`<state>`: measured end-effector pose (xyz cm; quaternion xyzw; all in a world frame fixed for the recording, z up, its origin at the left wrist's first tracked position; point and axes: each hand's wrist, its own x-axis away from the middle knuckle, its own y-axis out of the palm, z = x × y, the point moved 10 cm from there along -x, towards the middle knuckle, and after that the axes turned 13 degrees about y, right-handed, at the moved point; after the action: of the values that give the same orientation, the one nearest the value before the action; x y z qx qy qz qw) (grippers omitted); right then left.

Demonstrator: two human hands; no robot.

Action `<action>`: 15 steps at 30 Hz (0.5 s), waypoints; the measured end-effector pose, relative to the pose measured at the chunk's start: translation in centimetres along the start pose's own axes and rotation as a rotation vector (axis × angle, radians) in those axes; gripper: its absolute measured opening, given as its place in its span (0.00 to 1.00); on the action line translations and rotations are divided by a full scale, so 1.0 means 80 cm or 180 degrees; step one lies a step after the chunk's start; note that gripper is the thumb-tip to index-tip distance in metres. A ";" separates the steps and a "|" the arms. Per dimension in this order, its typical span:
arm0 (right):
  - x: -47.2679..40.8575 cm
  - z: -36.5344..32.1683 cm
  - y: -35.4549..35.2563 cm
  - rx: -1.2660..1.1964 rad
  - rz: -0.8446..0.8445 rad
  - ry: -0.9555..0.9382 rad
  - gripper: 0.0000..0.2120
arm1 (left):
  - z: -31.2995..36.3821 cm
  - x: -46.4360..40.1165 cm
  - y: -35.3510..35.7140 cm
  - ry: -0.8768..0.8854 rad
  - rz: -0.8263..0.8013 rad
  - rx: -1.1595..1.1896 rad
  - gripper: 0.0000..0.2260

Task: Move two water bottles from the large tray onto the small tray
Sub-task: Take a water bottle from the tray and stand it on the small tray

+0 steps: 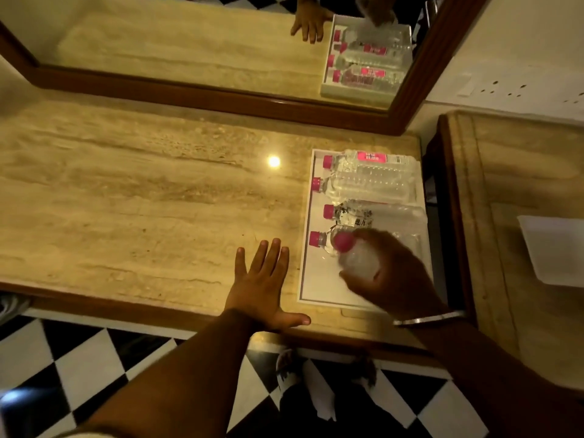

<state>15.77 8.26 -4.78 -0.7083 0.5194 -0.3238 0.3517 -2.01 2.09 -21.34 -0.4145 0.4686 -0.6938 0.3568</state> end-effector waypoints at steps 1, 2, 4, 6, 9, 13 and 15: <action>0.001 0.007 -0.021 -0.0278 0.0223 0.0119 0.29 | 0.000 0.001 0.000 -0.0004 0.0004 -0.0002 0.64; 0.003 0.016 -0.038 -0.0504 0.0420 0.0224 0.29 | 0.000 0.002 -0.001 -0.0012 0.0003 -0.0011 0.64; 0.014 0.031 -0.060 -0.0719 0.0706 0.0389 0.29 | -0.001 0.002 -0.001 -0.0033 0.0007 -0.0014 0.64; 0.025 0.040 -0.065 -0.0682 0.0816 0.0492 0.32 | 0.000 0.002 -0.001 -0.0036 0.0003 0.0007 0.64; 0.034 0.046 -0.052 -0.0822 0.0622 0.0506 0.34 | 0.000 0.003 -0.001 -0.0076 -0.0018 -0.0007 0.64; 0.041 0.052 -0.031 -0.1111 0.0243 0.0391 0.26 | -0.003 0.002 -0.001 -0.0163 -0.0095 -0.0041 0.64; 0.043 0.056 -0.032 -0.1221 0.0233 0.0393 0.24 | -0.001 0.003 -0.001 -0.0195 -0.0201 -0.0021 0.64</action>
<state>21.60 6.24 -4.72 -0.7216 0.6176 -0.2488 0.1894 -2.18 1.90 -21.24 -0.4513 0.4465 -0.6901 0.3475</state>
